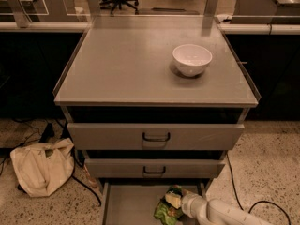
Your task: Place green rice chip bag into bottom drawer
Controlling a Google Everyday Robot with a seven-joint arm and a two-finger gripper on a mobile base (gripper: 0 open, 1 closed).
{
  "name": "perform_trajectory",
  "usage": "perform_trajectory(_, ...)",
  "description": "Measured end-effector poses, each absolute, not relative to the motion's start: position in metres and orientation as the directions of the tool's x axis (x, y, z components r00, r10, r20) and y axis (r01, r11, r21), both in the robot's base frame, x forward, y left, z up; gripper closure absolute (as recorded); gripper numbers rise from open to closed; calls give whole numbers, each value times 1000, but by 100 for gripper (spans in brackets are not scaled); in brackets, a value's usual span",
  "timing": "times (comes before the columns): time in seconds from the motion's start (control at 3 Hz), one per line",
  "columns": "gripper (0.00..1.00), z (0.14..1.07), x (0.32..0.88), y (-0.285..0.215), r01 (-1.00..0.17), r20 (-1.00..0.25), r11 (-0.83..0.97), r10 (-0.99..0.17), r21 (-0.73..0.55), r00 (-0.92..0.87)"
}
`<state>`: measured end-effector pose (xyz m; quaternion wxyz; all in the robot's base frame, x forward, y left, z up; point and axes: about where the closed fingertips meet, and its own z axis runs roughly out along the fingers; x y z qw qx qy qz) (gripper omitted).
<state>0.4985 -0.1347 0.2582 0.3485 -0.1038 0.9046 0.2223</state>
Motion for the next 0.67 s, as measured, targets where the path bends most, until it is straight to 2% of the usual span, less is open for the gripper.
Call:
perform_trajectory(0.33, 0, 258, 499, -135, -343, -677, 880, -33, 330, -735)
perform_trajectory(0.67, 0, 258, 499, -135, -343, -677, 880, -33, 330, -735)
